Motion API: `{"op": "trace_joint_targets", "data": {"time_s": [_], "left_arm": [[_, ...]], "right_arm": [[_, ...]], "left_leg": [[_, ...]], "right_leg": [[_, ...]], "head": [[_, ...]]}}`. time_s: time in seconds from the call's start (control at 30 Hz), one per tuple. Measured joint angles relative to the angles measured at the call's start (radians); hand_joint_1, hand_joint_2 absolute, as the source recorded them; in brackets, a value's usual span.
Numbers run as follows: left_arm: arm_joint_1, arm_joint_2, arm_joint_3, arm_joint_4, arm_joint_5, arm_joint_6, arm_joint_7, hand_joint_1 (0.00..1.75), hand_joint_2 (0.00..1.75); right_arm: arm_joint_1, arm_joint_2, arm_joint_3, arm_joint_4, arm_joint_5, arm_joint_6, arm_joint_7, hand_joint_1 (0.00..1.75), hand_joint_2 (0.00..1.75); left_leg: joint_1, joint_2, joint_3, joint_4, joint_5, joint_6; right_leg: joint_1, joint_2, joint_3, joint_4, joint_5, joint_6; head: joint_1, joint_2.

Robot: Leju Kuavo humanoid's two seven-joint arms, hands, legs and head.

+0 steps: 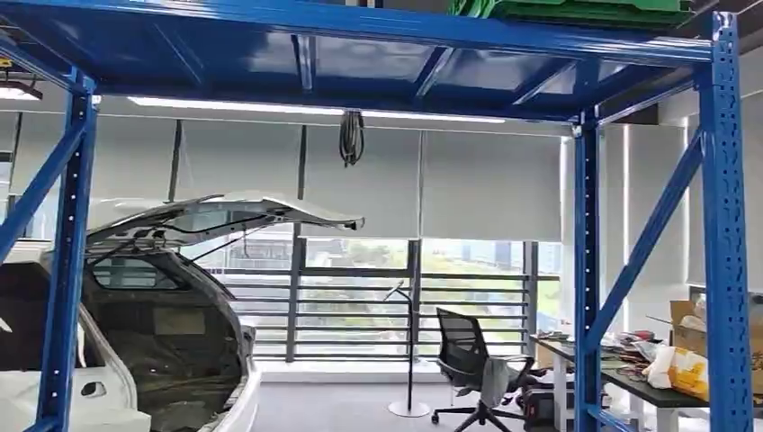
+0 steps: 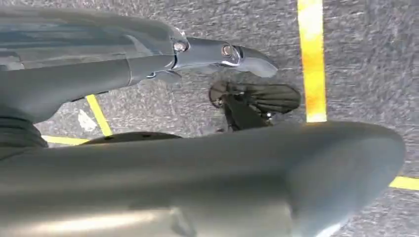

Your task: Take the parts from the cabinet and place them on the table.

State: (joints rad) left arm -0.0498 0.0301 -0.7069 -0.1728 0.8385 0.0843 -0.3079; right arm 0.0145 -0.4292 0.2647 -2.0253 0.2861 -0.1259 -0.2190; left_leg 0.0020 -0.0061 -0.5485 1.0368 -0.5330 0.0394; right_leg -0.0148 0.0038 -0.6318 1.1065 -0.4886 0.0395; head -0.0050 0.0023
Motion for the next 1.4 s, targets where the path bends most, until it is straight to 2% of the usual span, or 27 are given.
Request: {"op": "trace_joint_targets", "data": {"time_s": [0.03, 0.07, 0.17, 0.23, 0.3, 0.37, 0.4, 0.43, 0.5, 0.53, 0.57, 0.6, 0.63, 0.87, 0.9, 0.93, 0.97, 1.0, 1.03, 1.1, 1.17, 1.2, 1.23, 1.27, 1.3, 1.37, 1.4], "left_arm": [[0.0, -0.001, 0.0, 0.0, 0.0, 0.0, 0.0, 0.0, 0.0], [-0.002, -0.003, 0.0, 0.0, 0.0, 0.0, -0.001, 0.0, 0.0], [-0.002, -0.003, -0.001, 0.0, 0.0, 0.0, 0.0, 0.0, 0.0], [-0.005, -0.003, -0.001, 0.0, 0.0, 0.0, -0.003, 0.0, 0.0], [-0.005, -0.003, -0.001, 0.0, 0.0, 0.0, -0.004, 0.0, 0.0], [-0.002, -0.003, -0.001, 0.0, 0.002, 0.0, -0.005, 0.0, 0.0], [0.001, -0.003, -0.001, 0.0, 0.002, 0.0, -0.005, 0.0, 0.0], [0.003, -0.003, -0.002, 0.0, 0.002, 0.0, -0.005, 0.0, 0.0], [0.002, -0.003, -0.002, 0.0, 0.002, 0.0, -0.005, 0.0, 0.0], [0.002, -0.003, -0.002, 0.0, 0.002, 0.0, -0.006, 0.0, 0.0], [0.001, -0.003, -0.002, 0.0, 0.002, 0.0, -0.006, 0.0, 0.0], [-0.002, -0.003, -0.003, 0.0, 0.003, 0.0, -0.006, 0.0, 0.0], [-0.002, -0.003, -0.004, 0.0, 0.005, 0.0, -0.006, 0.0, 0.0], [-0.002, -0.003, -0.004, 0.0, 0.005, 0.0, -0.006, 0.0, 0.0], [0.0, -0.003, -0.007, 0.001, 0.006, 0.0, -0.008, 0.0, 0.0], [0.001, -0.002, -0.008, 0.001, 0.006, 0.0, -0.008, 0.0, 0.0], [-0.003, 0.002, -0.01, 0.002, 0.007, 0.0, -0.011, 0.0, 0.0], [0.0, 0.002, -0.01, 0.003, 0.007, 0.001, -0.011, 0.0, 0.0], [-0.001, 0.002, -0.011, 0.003, 0.007, 0.0, -0.011, 0.0, 0.0], [-0.003, 0.0, -0.012, 0.003, 0.008, 0.0, -0.012, 0.0, 0.0], [-0.001, 0.0, -0.014, 0.003, 0.007, 0.0, -0.012, 0.0, 0.0], [-0.001, 0.0, -0.015, 0.003, 0.007, 0.0, -0.012, 0.0, 0.0], [-0.004, 0.001, -0.016, 0.003, 0.006, 0.0, -0.013, 0.0, 0.0], [-0.004, 0.001, -0.016, 0.003, 0.006, 0.0, -0.014, 0.0, 0.0], [-0.005, 0.001, -0.016, 0.003, 0.006, 0.0, -0.013, 0.0, 0.0], [-0.004, 0.001, -0.016, 0.003, 0.006, 0.0, -0.013, 0.0, 0.0], [0.0, 0.001, -0.016, 0.003, 0.006, 0.0, -0.013, 0.0, 0.0]], "right_arm": [[0.0, 0.0, 0.0, 0.0, 0.0, 0.0, 0.0, 0.0, 0.0], [0.0, 0.0, 0.0, 0.0, 0.0, 0.0, 0.001, 0.0, 0.0], [-0.001, -0.001, -0.002, -0.001, 0.001, -0.001, 0.001, 0.0, 0.0], [-0.001, -0.002, -0.002, -0.004, 0.001, -0.002, 0.0, 0.0, 0.0], [-0.004, -0.002, -0.001, -0.005, 0.001, -0.001, 0.0, 0.0, 0.0], [-0.002, -0.001, 0.001, -0.005, -0.001, 0.0, 0.0, 0.0, 0.0], [-0.001, -0.001, 0.001, -0.004, -0.002, 0.0, 0.0, 0.0, 0.0], [-0.001, -0.001, 0.002, -0.004, -0.003, 0.0, 0.001, 0.0, 0.0], [-0.001, 0.001, 0.002, -0.004, -0.003, 0.0, 0.001, 0.0, 0.0], [-0.002, 0.002, 0.002, -0.004, -0.003, 0.0, 0.001, 0.0, 0.0], [-0.004, 0.002, 0.002, -0.004, -0.003, 0.0, 0.001, 0.0, 0.0], [-0.004, 0.002, 0.002, -0.004, -0.003, 0.0, 0.002, 0.0, 0.0], [-0.005, 0.002, 0.001, -0.004, -0.003, 0.0, 0.002, 0.0, 0.0], [-0.006, 0.002, 0.001, -0.004, -0.003, 0.0, 0.002, 0.0, 0.0], [-0.007, 0.003, 0.002, -0.004, -0.003, 0.0, 0.002, 0.0, 0.0], [-0.008, 0.003, 0.002, -0.004, -0.003, 0.0, 0.002, 0.0, 0.0], [-0.011, 0.003, 0.002, -0.003, -0.003, -0.001, 0.001, 0.0, 0.0], [-0.01, 0.003, 0.002, -0.001, -0.004, -0.001, 0.001, 0.0, 0.0], [-0.01, 0.003, 0.002, -0.001, -0.004, -0.001, 0.001, 0.0, 0.0], [-0.012, 0.004, 0.002, -0.001, -0.005, -0.002, 0.001, 0.0, 0.0], [-0.013, 0.004, 0.002, -0.001, -0.006, -0.002, 0.0, 0.0, 0.0], [-0.012, 0.004, 0.002, -0.002, -0.006, -0.002, 0.0, 0.0, 0.0], [-0.011, 0.004, 0.002, -0.002, -0.006, -0.002, 0.0, 0.0, 0.0], [-0.011, 0.005, 0.002, -0.003, -0.006, -0.003, -0.002, 0.0, 0.0], [-0.013, 0.005, 0.002, -0.003, -0.006, -0.003, -0.002, 0.0, 0.0], [-0.009, 0.007, 0.003, -0.003, -0.006, -0.003, -0.002, 0.0, 0.0], [-0.007, 0.008, 0.003, -0.003, -0.006, -0.004, -0.002, 0.0, 0.0]], "left_leg": [[0.001, 0.0, 0.005, -0.003, -0.006, -0.004], [-0.003, -0.001, 0.006, -0.001, -0.01, -0.011], [0.001, 0.002, 0.011, -0.011, -0.013, -0.026], [-0.001, 0.002, 0.019, -0.005, -0.026, -0.033], [0.003, 0.002, -0.038, 0.104, -0.078, -0.041], [0.009, 0.002, -0.13, 0.254, -0.122, -0.05], [0.012, 0.002, -0.152, 0.279, -0.116, -0.052], [0.015, 0.002, -0.153, 0.257, -0.084, -0.056], [0.023, 0.002, -0.094, 0.104, 0.028, -0.063], [0.027, 0.003, -0.068, 0.032, 0.062, -0.066], [0.017, 0.002, -0.056, 0.026, 0.042, -0.066], [0.018, 0.003, -0.051, 0.014, 0.034, -0.05], [0.016, 0.003, -0.053, 0.016, 0.034, -0.044], [0.015, 0.003, -0.053, 0.015, 0.034, -0.044], [0.011, 0.002, -0.05, 0.013, 0.029, -0.027], [0.013, 0.002, -0.047, 0.011, 0.028, -0.021], [0.007, 0.002, -0.031, 0.009, 0.014, 0.001], [-0.002, -0.001, 0.004, 0.009, -0.011, 0.004], [-0.002, -0.002, 0.016, 0.008, -0.019, 0.002], [-0.003, -0.004, 0.023, 0.005, -0.029, -0.009], [0.0, -0.002, 0.024, -0.005, -0.029, -0.018], [-0.001, -0.001, 0.028, -0.011, -0.03, -0.021], [-0.005, 0.001, 0.035, -0.013, -0.037, -0.027], [-0.004, 0.001, 0.028, 0.008, -0.046, -0.03], [-0.002, 0.001, -0.002, 0.067, -0.075, -0.033], [0.003, 0.001, -0.092, 0.219, -0.132, -0.04], [0.005, 0.001, -0.133, 0.277, -0.138, -0.043]], "right_leg": [[0.007, -0.001, 0.026, -0.051, 0.008, -0.01], [0.011, -0.003, 0.033, -0.069, 0.004, -0.014], [0.015, 0.001, 0.034, -0.076, -0.006, -0.023], [0.005, -0.001, 0.057, -0.103, 0.0, -0.03], [0.002, -0.003, 0.067, -0.107, -0.005, -0.037], [0.003, -0.004, 0.075, -0.107, -0.014, -0.039], [0.002, -0.003, 0.08, -0.107, -0.019, -0.038], [0.0, -0.002, 0.087, -0.107, -0.025, -0.035], [-0.005, 0.0, 0.109, -0.106, -0.041, -0.025], [-0.006, 0.0, 0.117, -0.104, -0.05, -0.017], [-0.002, 0.001, 0.119, -0.102, -0.056, -0.008], [-0.001, 0.002, 0.118, -0.097, -0.061, -0.001], [-0.002, 0.002, 0.119, -0.102, -0.059, 0.001], [-0.003, 0.002, 0.119, -0.102, -0.059, 0.001], [-0.008, 0.0, 0.128, -0.111, -0.064, 0.013], [-0.01, 0.0, 0.131, -0.111, -0.067, 0.017], [-0.008, -0.001, -0.005, 0.145, -0.164, 0.017], [0.003, -0.001, -0.037, 0.092, -0.046, -0.002], [0.011, -0.002, -0.001, -0.006, 0.014, -0.011], [0.023, -0.003, 0.025, -0.06, 0.007, -0.027], [0.026, -0.001, 0.026, -0.066, -0.003, -0.031], [0.025, 0.0, 0.028, -0.071, -0.004, -0.034], [0.014, 0.001, 0.042, -0.095, 0.003, -0.04], [0.013, -0.001, 0.053, -0.105, 0.002, -0.041], [0.012, -0.003, 0.061, -0.108, 0.0, -0.044], [0.012, -0.004, 0.071, -0.108, -0.011, -0.047], [0.012, -0.004, 0.077, -0.108, -0.017, -0.047]], "head": [[0.0, 0.0], [0.0, 0.0], [0.0, 0.0], [0.0, 0.0], [0.0, 0.0], [0.0, 0.0], [0.0, 0.0], [0.0, 0.0], [0.0, 0.0], [0.0, 0.0], [0.0, 0.0], [-0.001, 0.0], [0.0, 0.0], [0.0, 0.0], [0.0, 0.0], [0.0, 0.0], [0.0, 0.0], [0.0, 0.0], [0.0, 0.0], [-0.001, 0.0], [-0.001, 0.0], [-0.001, 0.0], [0.0, 0.0], [0.0, 0.0], [0.0, 0.0], [0.0, 0.0], [0.0, 0.0]]}}
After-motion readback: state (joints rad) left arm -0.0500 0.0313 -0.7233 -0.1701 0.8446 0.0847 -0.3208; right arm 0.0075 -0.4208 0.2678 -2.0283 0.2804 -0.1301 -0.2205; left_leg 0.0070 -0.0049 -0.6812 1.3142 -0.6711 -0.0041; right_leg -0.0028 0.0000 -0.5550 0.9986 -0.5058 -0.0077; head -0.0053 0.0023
